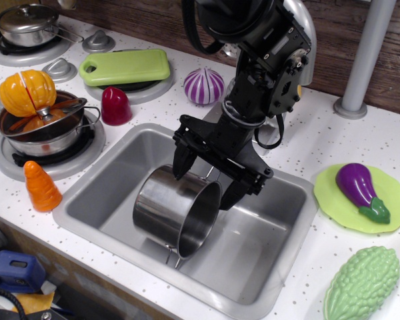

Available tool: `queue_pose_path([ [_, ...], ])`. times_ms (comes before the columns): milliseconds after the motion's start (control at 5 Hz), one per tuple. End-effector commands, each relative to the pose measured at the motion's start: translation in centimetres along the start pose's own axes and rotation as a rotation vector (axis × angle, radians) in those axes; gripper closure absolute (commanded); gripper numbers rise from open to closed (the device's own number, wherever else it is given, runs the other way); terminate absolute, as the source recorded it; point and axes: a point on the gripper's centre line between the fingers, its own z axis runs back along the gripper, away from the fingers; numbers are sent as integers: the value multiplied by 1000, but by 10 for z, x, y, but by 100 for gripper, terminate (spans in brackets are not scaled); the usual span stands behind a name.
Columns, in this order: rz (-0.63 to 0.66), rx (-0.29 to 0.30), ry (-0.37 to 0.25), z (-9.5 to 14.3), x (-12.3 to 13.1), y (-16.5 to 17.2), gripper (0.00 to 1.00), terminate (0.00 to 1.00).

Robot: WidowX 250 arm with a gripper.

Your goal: Flip pot upright in sink

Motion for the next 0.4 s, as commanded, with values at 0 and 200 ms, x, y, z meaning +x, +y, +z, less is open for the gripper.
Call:
queue_pose_path([
  [0,0,0,0,0,0,0,0,0],
  [200,-21,119,-32,-5,-2,-4,0,0],
])
